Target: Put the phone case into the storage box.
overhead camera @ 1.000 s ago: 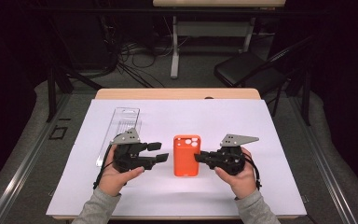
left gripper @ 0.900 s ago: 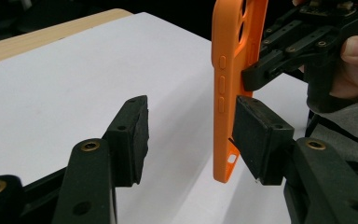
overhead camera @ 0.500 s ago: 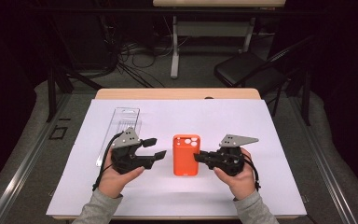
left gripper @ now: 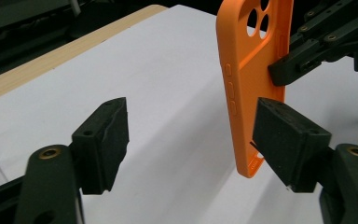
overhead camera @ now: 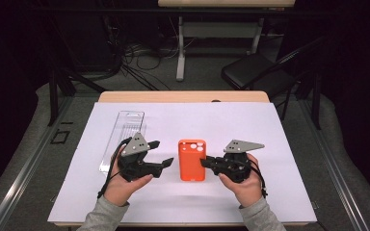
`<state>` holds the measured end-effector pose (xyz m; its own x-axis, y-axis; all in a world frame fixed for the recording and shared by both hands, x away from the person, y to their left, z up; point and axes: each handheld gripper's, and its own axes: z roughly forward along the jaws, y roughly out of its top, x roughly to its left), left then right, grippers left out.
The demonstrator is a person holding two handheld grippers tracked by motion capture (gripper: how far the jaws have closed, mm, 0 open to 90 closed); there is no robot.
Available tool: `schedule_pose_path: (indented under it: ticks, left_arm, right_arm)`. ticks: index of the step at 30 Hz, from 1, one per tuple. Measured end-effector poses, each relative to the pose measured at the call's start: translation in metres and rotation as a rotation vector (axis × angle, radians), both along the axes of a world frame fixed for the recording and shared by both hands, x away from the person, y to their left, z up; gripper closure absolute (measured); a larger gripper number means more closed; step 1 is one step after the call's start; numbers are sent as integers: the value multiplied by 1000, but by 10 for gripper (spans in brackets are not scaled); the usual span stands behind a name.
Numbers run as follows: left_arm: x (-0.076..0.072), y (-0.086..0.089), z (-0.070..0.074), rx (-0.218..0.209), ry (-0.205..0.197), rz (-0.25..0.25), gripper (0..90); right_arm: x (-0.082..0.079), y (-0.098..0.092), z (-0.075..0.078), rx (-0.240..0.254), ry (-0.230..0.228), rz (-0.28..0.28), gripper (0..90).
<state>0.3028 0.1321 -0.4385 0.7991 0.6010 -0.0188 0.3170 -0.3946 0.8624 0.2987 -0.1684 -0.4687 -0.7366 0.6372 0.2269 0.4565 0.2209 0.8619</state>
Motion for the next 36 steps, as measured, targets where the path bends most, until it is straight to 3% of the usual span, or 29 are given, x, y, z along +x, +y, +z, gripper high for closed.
schedule_pose_path:
  ticks: [11, 19, 36]
  left_arm:
    - [-2, -2, 1, 37, -32, 41, 194]
    - [-6, -5, 2, 74, -75, 52, 193]
    - [-9, -12, 2, 109, -104, 44, 199]
  right_arm:
    - [-4, 6, 0, -30, -7, -29, 819]
    - [-6, 11, -1, -37, 22, -43, 819]
    - [-14, 23, 0, -107, 31, -94, 818]
